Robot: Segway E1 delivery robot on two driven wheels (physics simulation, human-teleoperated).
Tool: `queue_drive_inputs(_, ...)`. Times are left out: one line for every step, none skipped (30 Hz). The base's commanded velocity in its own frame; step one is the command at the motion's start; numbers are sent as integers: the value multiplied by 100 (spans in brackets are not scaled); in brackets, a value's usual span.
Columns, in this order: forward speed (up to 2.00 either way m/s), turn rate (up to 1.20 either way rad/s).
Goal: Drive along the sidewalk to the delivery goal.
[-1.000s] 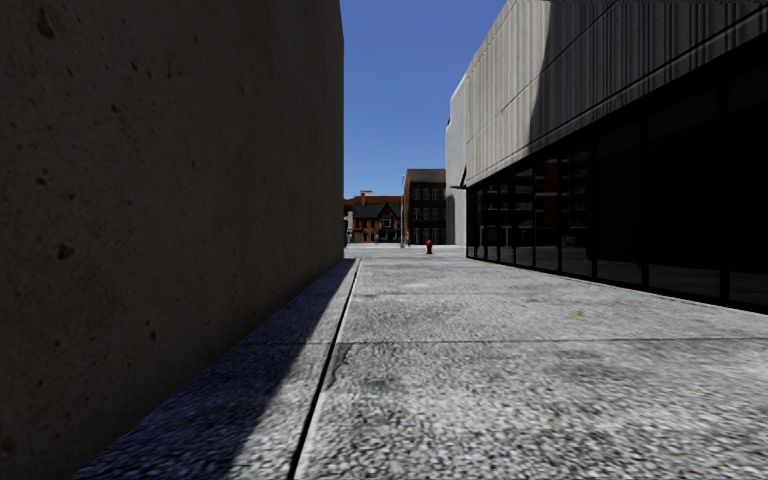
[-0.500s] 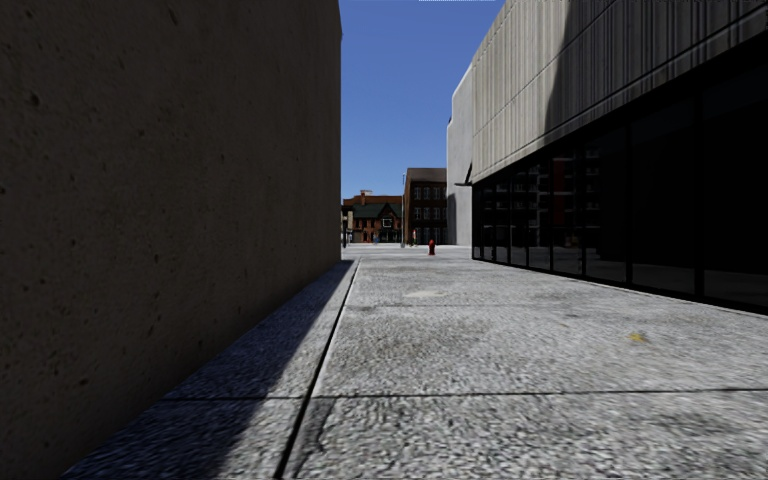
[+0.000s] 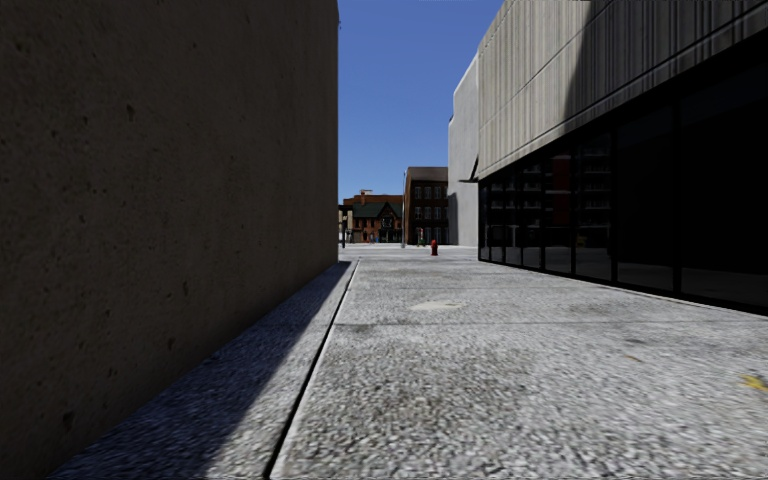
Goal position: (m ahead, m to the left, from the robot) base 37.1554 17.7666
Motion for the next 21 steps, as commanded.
queue_drive_inputs(200,0)
queue_drive_inputs(200,0)
queue_drive_inputs(200,0)
queue_drive_inputs(200,0)
queue_drive_inputs(200,0)
queue_drive_inputs(200,0)
queue_drive_inputs(200,0)
queue_drive_inputs(200,0)
queue_drive_inputs(200,0)
queue_drive_inputs(200,0)
queue_drive_inputs(200,0)
queue_drive_inputs(200,0)
queue_drive_inputs(200,0)
queue_drive_inputs(200,0)
queue_drive_inputs(200,0)
queue_drive_inputs(200,0)
queue_drive_inputs(200,0)
queue_drive_inputs(200,0)
queue_drive_inputs(200,0)
queue_drive_inputs(200,0)
queue_drive_inputs(200,0)
